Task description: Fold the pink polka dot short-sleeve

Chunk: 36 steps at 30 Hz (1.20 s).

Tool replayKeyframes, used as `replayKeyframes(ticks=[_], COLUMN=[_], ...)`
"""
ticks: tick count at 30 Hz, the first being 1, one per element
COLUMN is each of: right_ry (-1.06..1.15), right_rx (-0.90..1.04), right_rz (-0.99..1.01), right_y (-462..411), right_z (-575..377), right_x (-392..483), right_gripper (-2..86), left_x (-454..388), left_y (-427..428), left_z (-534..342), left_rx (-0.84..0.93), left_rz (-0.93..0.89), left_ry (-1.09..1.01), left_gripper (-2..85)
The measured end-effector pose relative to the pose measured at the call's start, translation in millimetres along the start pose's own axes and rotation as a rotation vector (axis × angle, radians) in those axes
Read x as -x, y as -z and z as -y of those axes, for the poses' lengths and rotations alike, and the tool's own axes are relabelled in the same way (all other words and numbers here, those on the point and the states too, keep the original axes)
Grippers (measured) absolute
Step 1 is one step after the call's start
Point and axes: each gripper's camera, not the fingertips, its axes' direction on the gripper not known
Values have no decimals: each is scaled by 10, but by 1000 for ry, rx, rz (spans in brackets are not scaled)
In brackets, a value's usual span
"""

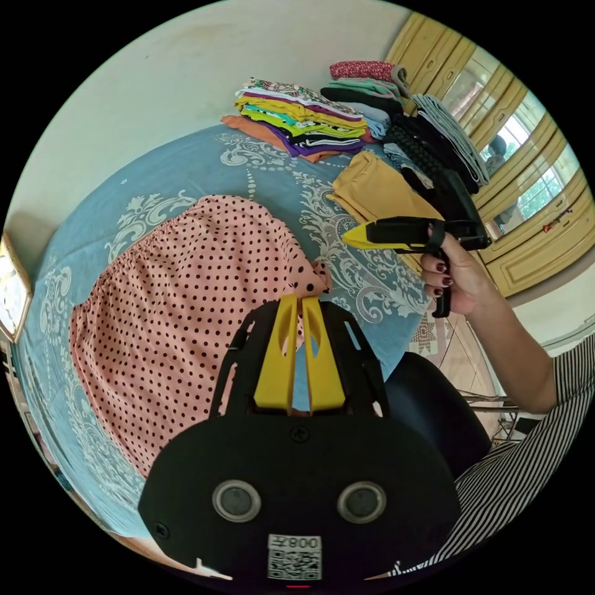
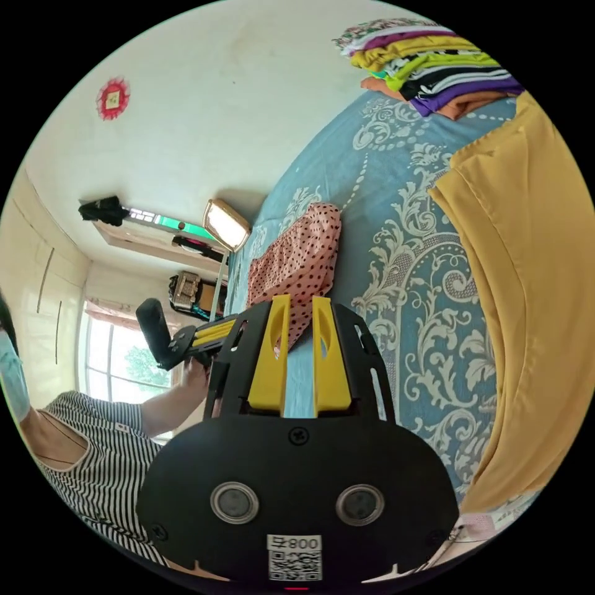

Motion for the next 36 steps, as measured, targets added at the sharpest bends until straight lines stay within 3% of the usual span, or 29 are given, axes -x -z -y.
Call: replayKeyframes(ticks=[17,36], right_ry=[-118,-62], right_rx=[125,65], right_rz=[-17,27], right_y=[-955,-1228], right_z=[1296,1819], right_x=[-40,1067], right_gripper=[77,18], left_x=[-83,636], left_y=[-47,232], left_z=[33,-745], left_rx=[-10,-89], left_rz=[-60,-134], left_ry=[-23,-3], left_gripper=[10,9])
